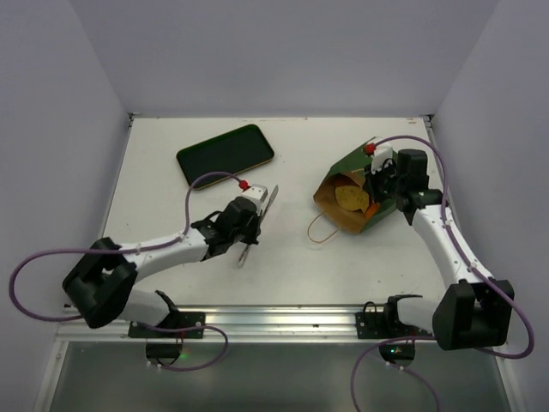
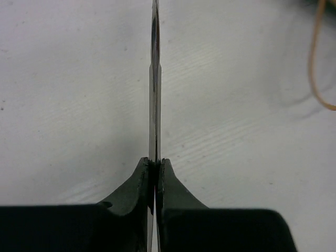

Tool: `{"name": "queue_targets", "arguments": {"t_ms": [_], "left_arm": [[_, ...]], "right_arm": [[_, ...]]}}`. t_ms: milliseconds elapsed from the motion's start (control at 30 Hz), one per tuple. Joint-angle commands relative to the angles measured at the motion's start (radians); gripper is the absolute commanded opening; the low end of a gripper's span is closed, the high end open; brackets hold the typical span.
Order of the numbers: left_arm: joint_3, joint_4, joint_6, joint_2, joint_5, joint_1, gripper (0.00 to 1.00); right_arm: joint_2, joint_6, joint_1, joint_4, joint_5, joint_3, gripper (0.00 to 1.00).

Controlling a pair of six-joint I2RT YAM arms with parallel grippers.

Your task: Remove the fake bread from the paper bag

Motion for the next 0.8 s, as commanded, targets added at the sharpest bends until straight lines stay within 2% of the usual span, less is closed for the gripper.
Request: {"name": "queue_targets", "arguments": {"t_ms": [0, 33, 133, 333, 500, 567, 667, 767], "left_arm": [[0.002, 0.008, 0.005, -0.180, 0.168, 0.000, 0.00], [-0.006, 0.019, -0.003, -0.205, 0.258, 0.000, 0.00], [-0.039, 0.043, -0.057, -0.286, 0.404, 0.000, 0.01], [-0.090, 0.117, -0.138, -0.348, 0.599, -0.001, 0.14], [-0.089, 0.147, -0.160, -0.351, 0.647, -0.014, 0.21], [-0.089, 0.184, -0.178, -0.342, 0.662, -0.023, 0.27], [-0.079, 0.226, -0.189, -0.288, 0.673, -0.037, 0.33], [-0.056, 0.264, -0.195, -0.222, 0.676, -0.047, 0.35]], "right_arm": [[-0.036, 0.019, -0.012, 0.049, -0.041, -0.007, 0.00], [-0.037, 0.019, -0.015, 0.050, -0.044, -0.007, 0.00], [-0.043, 0.020, -0.024, 0.049, -0.051, -0.007, 0.00], [-0.051, 0.025, -0.036, 0.049, -0.064, -0.011, 0.00], [-0.054, 0.027, -0.041, 0.050, -0.072, -0.011, 0.00], [-0.054, 0.027, -0.044, 0.049, -0.075, -0.012, 0.00], [-0.051, 0.027, -0.049, 0.046, -0.081, -0.011, 0.00], [-0.049, 0.027, -0.050, 0.043, -0.087, -0.011, 0.00]]}}
